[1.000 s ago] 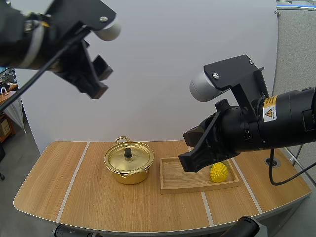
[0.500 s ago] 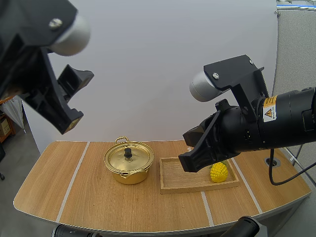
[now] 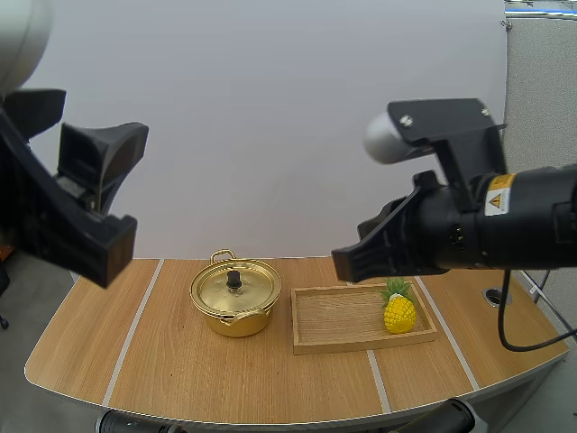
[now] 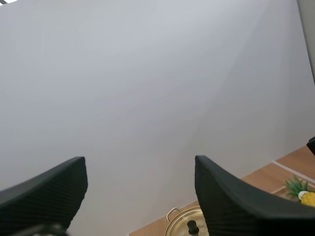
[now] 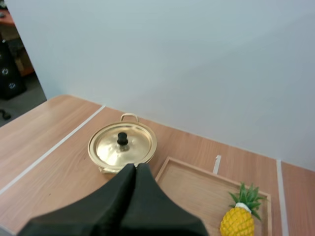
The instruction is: Open the pot, put the grape inside, and close it
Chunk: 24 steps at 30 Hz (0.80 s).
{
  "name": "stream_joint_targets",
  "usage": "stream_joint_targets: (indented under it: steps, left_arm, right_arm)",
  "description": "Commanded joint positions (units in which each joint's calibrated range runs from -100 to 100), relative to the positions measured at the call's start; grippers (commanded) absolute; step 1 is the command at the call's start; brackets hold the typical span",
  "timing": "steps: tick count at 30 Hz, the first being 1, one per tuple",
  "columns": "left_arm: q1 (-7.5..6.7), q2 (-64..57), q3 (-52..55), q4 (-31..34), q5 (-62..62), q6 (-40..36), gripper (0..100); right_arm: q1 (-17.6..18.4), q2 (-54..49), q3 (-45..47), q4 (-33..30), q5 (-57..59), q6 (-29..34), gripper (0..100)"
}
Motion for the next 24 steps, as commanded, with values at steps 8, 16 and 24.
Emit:
stream_joint_targets:
  steps: [8, 16, 24]
  left_arm:
    - [0.0, -6.4, 15.63, -3.44, -7.17, -3.54, 56]
    - [0.2, -6.4, 21.51, -3.31, -12.87, -7.95, 0]
    - [0.31, -6.4, 29.88, 1.79, -27.31, -15.21, 0]
  right_arm:
    - [-5.31, -9.97, 0.05, 0.38, -9.15, 0.49, 0]
    - [-8.53, -13.85, 1.2, 0.46, -11.43, 0.49, 0]
    - [-8.98, -15.29, 12.36, 0.76, -27.42, 0.94, 0]
